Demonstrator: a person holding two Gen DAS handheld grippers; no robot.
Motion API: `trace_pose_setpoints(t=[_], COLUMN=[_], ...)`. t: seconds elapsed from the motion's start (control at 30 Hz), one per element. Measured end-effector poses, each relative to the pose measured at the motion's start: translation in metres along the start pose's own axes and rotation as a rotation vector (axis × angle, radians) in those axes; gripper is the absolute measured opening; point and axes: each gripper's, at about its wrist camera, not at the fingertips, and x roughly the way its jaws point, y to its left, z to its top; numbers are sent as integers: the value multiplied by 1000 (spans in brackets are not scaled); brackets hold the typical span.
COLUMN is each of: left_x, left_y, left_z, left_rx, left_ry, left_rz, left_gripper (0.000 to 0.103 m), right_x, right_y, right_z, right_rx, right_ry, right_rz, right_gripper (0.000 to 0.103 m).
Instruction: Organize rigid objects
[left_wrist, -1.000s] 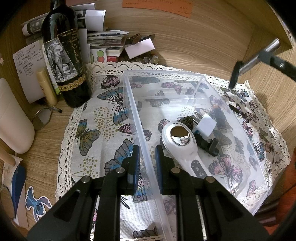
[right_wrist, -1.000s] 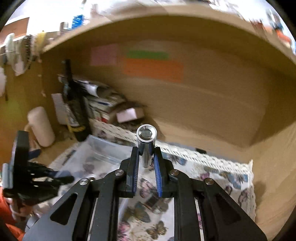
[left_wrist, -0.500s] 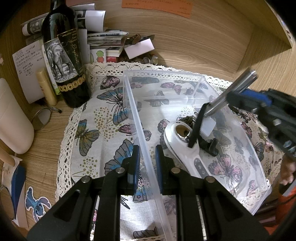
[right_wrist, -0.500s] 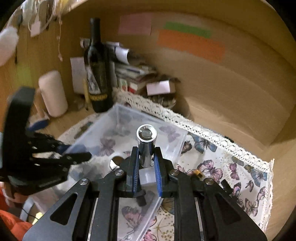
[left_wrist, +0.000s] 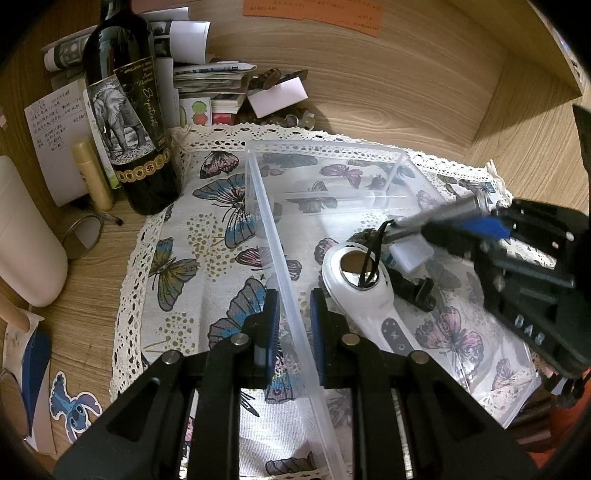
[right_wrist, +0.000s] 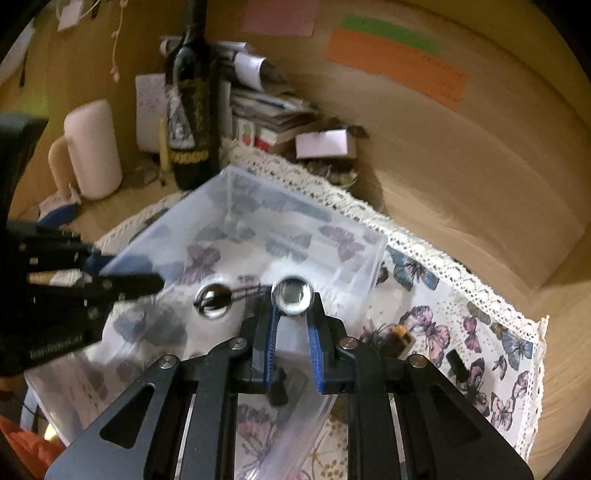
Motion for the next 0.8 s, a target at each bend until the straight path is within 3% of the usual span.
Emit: trace_pose_setpoints(t=[0.33,0.6,0.7,0.8], left_x=[0,0,0,0], left_y=[0,0,0,0], left_z=[0,0,0,-1], left_rx=[-1,-1,0,0], left_ry=[0,0,0,0], left_rz=[-1,-1,-1,-1], left_gripper=[16,17,16,17], right_x=[-1,-22,-33,-40], right_y=[6,-11,-29,-55], right_z=[-12,-8,-3,2], right_rx=[-19,33,85,160], right_ry=[84,21,-24,-50], right_rz=[61,38,-2,-28], right_gripper=[18,33,40,41])
